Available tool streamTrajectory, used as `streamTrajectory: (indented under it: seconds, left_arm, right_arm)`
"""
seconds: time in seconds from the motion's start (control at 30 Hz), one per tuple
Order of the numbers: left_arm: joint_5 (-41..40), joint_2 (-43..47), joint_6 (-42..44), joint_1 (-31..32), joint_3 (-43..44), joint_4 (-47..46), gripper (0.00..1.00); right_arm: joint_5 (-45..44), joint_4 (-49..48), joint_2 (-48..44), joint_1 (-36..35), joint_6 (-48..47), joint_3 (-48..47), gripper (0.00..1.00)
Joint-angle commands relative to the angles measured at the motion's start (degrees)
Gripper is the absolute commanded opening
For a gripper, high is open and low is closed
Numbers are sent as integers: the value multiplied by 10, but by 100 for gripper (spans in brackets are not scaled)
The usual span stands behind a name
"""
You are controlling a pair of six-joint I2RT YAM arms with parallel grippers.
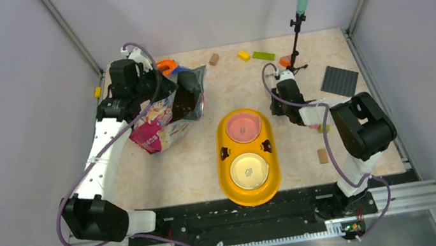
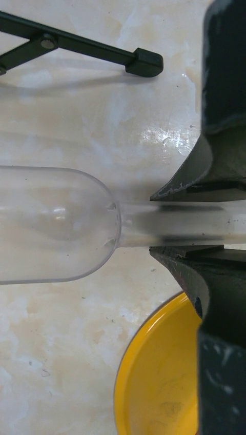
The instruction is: Serve the pet food
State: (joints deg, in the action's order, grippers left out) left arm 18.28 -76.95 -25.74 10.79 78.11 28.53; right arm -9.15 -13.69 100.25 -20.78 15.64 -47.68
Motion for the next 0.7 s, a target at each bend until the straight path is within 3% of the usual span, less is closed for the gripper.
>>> streamTrajectory:
  seconds: [0.0,0.03,0.33,0.37,0.4,0.43,0.5,0.67]
  left_arm:
    - [1,12,7,5,-6,-17,0]
    - [1,11,8,5,-6,-15,0]
    - [-1,-5,27,5,-2,-10,0]
    - [2,-8,29,4,0,-10,0]
    - [5,-11,30,4,3,-9,0]
    - [8,-12,32,5,4,-9,0]
    - [11,-14,35,5,6,-8,0]
    - [11,-15,46,5,11,2,0]
  right_arm:
    - [33,-2,-27,-4,16,17,5]
    - [32,7,-36,-5,25,25,0]
    - [-41,41,-94,-51,100,100,1]
    - [-50,31,-93,-52,115,108,14]
    - [-58,13,-93,-53,129,119,34]
    - [-69,-6,-92,-54,144,132,45]
    - [-86,-51,-80,-56,157,157,51]
    - [-122,-76,-49,-76,137,159,52]
